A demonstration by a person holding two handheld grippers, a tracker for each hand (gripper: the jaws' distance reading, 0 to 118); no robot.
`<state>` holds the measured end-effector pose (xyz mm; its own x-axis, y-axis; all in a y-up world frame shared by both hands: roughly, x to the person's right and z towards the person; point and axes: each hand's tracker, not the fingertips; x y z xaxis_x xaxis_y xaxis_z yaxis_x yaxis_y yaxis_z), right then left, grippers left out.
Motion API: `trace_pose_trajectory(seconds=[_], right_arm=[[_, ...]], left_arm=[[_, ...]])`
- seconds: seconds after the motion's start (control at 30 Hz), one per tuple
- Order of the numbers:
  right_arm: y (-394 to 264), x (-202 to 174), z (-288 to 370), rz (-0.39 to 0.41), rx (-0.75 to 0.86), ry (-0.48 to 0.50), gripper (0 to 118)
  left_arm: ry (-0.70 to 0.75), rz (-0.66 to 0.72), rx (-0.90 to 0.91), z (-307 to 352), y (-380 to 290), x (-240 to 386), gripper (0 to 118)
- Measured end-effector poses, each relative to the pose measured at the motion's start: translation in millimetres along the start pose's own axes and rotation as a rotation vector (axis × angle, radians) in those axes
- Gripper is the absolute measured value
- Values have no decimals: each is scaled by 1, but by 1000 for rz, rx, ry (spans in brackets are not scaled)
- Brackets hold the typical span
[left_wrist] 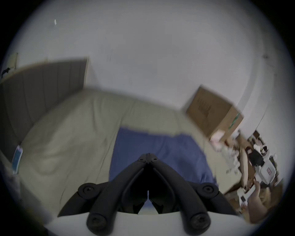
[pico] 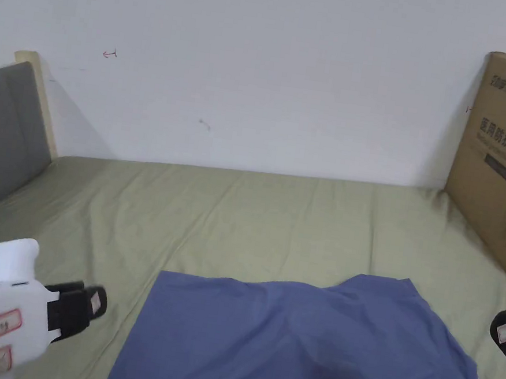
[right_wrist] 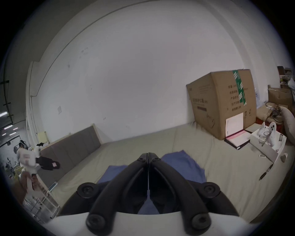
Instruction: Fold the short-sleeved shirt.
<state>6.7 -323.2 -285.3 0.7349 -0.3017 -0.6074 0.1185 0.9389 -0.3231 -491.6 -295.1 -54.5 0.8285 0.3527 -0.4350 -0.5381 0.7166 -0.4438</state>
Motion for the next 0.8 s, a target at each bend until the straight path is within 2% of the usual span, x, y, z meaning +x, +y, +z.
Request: trace_pose_trajectory(seconds=[0.07, 0.17, 0.2, 0.23, 0.27, 0.3, 0.33, 0.43, 0.53, 0.57, 0.6, 0.63, 0.67, 0.73, 0.8], right_arm=[[-6, -2, 0, 15, -42, -15, 0], [-19, 2, -3, -9, -100, -25, 0], [-23, 3, -4, -25, -119, -26, 0], [-26, 3, -5, -37, -132, -26, 0], [-29, 3, -4, -47, -140, -26, 0], [-30, 3, -2, -47, -134, -27, 0], [-31, 1, 0, -48, -133, -25, 0], [-31, -5, 0, -19, -156, 0, 0], [-32, -16, -5, 56, -198, 24, 0], [-33, -17, -5, 78, -203, 26, 0], [-33, -20, -6, 92, -210, 28, 0], [-33, -22, -9, 100, -232, 24, 0], [-33, -24, -11, 106, -256, 14, 0], [-33, -21, -11, 99, -279, 2, 0], [-34, -9, -12, 59, -330, -33, 0]], left_arm=[[112, 25, -265, -28, -1, -22, 0], [180, -50, -405, -63, -26, -41, 3], [186, -29, -451, -74, -36, -49, 9], [206, 2, -473, -82, -44, -55, 27], [205, 20, -492, -90, -57, -60, 71], [186, -4, -492, -97, -65, -60, 109], [189, -37, -492, -99, -71, -59, 118], [196, -47, -514, -115, -93, -69, 116], [225, -81, -532, -137, -110, -76, 112], [213, -76, -539, -139, -114, -78, 94], [155, -63, -555, -140, -118, -81, 47], [145, -55, -571, -141, -121, -80, 10], [200, -112, -524, -135, -120, -78, 8], [167, -180, -460, -114, -118, -72, 3], [146, -218, -382, -104, -117, -55, 3]])
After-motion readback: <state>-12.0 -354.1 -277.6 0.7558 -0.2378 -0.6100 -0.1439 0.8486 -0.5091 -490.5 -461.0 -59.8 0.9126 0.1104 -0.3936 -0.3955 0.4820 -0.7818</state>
